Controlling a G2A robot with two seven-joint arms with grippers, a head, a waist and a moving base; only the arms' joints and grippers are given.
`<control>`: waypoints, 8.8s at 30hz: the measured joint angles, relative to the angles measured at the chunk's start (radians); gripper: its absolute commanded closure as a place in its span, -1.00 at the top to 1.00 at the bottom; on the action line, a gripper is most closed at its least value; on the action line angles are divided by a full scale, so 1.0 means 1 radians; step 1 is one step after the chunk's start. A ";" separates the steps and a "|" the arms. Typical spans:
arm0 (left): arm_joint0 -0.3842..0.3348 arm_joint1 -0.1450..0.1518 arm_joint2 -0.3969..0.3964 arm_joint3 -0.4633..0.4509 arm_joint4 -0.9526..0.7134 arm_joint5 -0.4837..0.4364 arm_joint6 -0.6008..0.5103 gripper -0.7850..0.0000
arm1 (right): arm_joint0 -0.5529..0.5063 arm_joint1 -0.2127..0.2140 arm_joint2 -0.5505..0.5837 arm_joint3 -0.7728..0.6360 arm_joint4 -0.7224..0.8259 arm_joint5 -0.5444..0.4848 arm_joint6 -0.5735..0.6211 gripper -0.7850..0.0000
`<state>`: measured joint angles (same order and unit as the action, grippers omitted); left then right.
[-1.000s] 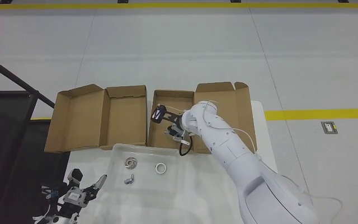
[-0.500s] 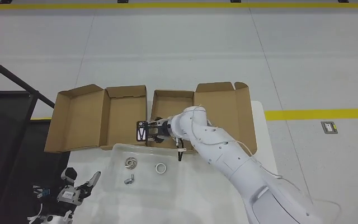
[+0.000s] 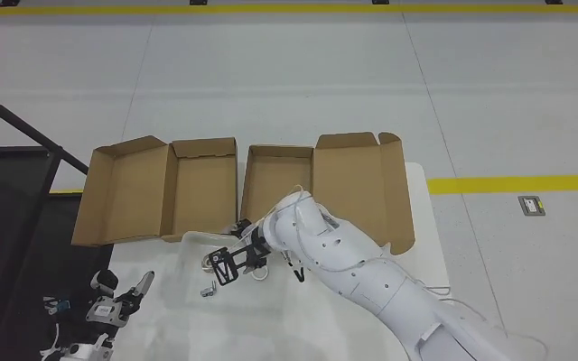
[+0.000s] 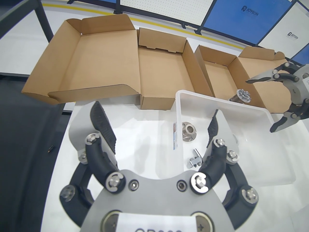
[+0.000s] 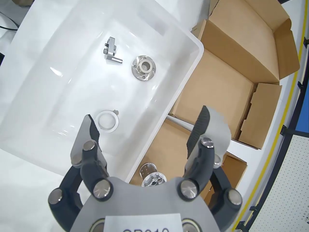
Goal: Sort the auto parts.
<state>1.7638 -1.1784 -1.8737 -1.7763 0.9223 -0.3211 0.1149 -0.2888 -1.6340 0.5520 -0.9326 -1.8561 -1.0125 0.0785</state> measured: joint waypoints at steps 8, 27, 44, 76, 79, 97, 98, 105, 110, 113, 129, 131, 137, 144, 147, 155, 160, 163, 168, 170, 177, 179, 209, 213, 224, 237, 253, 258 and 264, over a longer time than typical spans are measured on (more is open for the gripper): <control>0.000 0.000 0.000 0.000 0.001 -0.001 0.001 1.00 | 0.000 0.000 0.000 0.000 0.000 0.000 -0.001 1.00; -0.037 -0.003 -0.042 0.016 -0.143 0.043 -0.079 1.00 | 0.003 -0.012 -0.215 -0.126 -0.062 0.000 0.081 0.49; -0.038 -0.006 -0.038 0.013 -0.125 0.031 -0.095 1.00 | 0.108 -0.163 -0.382 0.181 0.447 0.000 0.521 -0.03; -0.028 -0.007 -0.030 0.002 -0.084 0.007 -0.083 1.00 | 0.128 -0.239 -0.382 0.343 0.443 0.039 0.445 1.00; -0.028 -0.007 -0.030 0.002 -0.084 0.007 -0.083 1.00 | 0.118 -0.230 -0.382 0.338 0.386 0.028 0.401 0.85; -0.028 -0.007 -0.030 0.002 -0.084 0.007 -0.083 1.00 | 0.071 -0.295 -0.342 0.458 0.374 0.124 0.533 -0.18; -0.028 -0.007 -0.030 0.002 -0.084 0.007 -0.083 1.00 | 0.071 -0.299 -0.340 0.465 0.375 0.126 0.537 -0.18; -0.028 -0.007 -0.030 0.002 -0.084 0.007 -0.083 1.00 | 0.062 -0.334 -0.324 0.524 0.401 0.166 0.593 -0.18; -0.028 -0.007 -0.030 0.002 -0.084 0.007 -0.083 1.00 | 0.059 -0.355 -0.315 0.566 0.404 0.217 0.599 -0.22; -0.028 -0.007 -0.030 0.002 -0.084 0.007 -0.083 1.00 | 0.057 -0.367 -0.311 0.589 0.403 0.244 0.604 -0.27; -0.028 -0.007 -0.030 0.002 -0.084 0.007 -0.083 1.00 | 0.053 -0.382 -0.319 0.627 0.435 0.238 0.639 -0.24; -0.028 -0.007 -0.030 0.002 -0.084 0.007 -0.083 1.00 | 0.054 -0.382 -0.326 0.626 0.437 0.200 0.639 -0.22; -0.028 -0.007 -0.030 0.002 -0.084 0.007 -0.083 1.00 | 0.062 -0.383 -0.336 0.637 0.443 0.180 0.618 -0.26; -0.028 -0.007 -0.030 0.002 -0.084 0.007 -0.083 1.00 | 0.065 -0.382 -0.336 0.665 0.465 0.215 0.594 -0.27; -0.028 -0.007 -0.030 0.002 -0.084 0.007 -0.083 1.00 | 0.066 -0.382 -0.337 0.675 0.472 0.226 0.581 -0.29; -0.028 -0.007 -0.030 0.002 -0.084 0.007 -0.083 1.00 | 0.067 -0.383 -0.344 0.690 0.486 0.219 0.566 -0.31; -0.028 -0.007 -0.030 0.002 -0.084 0.007 -0.083 1.00 | 0.069 -0.383 -0.348 0.699 0.501 0.192 0.566 -0.45; -0.028 -0.007 -0.030 0.002 -0.084 0.007 -0.083 1.00 | 0.069 -0.384 -0.353 0.701 0.504 0.172 0.567 -0.55; -0.028 -0.007 -0.030 0.002 -0.084 0.007 -0.083 1.00 | 0.070 -0.385 -0.360 0.706 0.513 0.158 0.572 -0.75; -0.028 -0.007 -0.030 0.002 -0.084 0.007 -0.083 1.00 | 0.070 -0.386 -0.361 0.709 0.521 0.161 0.581 -0.87; -0.028 -0.007 -0.030 0.002 -0.084 0.007 -0.083 1.00 | 0.073 -0.386 -0.366 0.695 0.525 0.155 0.578 -1.00; -0.028 -0.007 -0.030 0.002 -0.084 0.007 -0.083 1.00 | 0.079 -0.384 -0.373 0.680 0.502 0.146 0.539 -1.00; -0.028 -0.007 -0.030 0.002 -0.084 0.007 -0.083 1.00 | 0.115 -0.192 -0.307 0.286 -0.085 0.348 -0.183 -1.00; -0.028 -0.007 -0.030 0.002 -0.084 0.007 -0.083 1.00 | 0.092 -0.133 -0.260 0.172 -0.104 0.357 -0.167 -1.00; -0.028 -0.007 -0.030 0.002 -0.084 0.007 -0.083 1.00 | -0.146 0.029 0.032 -0.246 -0.027 0.404 0.253 -1.00; -0.028 -0.007 -0.030 0.002 -0.084 0.007 -0.083 1.00 | -0.183 0.035 0.068 -0.269 -0.008 0.419 0.323 -1.00; -0.028 -0.007 -0.030 0.002 -0.084 0.007 -0.083 1.00 | 0.102 -0.184 0.062 0.363 0.489 0.651 0.596 -1.00; -0.028 -0.007 -0.030 0.002 -0.084 0.007 -0.083 1.00 | 0.141 -0.258 0.030 0.526 0.527 0.740 0.608 -1.00; -0.028 -0.007 -0.030 0.002 -0.084 0.007 -0.083 1.00 | 0.165 -0.319 0.004 0.654 0.539 0.711 0.589 -1.00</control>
<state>1.7355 -1.1856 -1.9032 -1.7742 0.8383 -0.3142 0.0321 -0.1243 -1.9528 0.5561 -0.2788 -1.3176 -0.3017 0.6678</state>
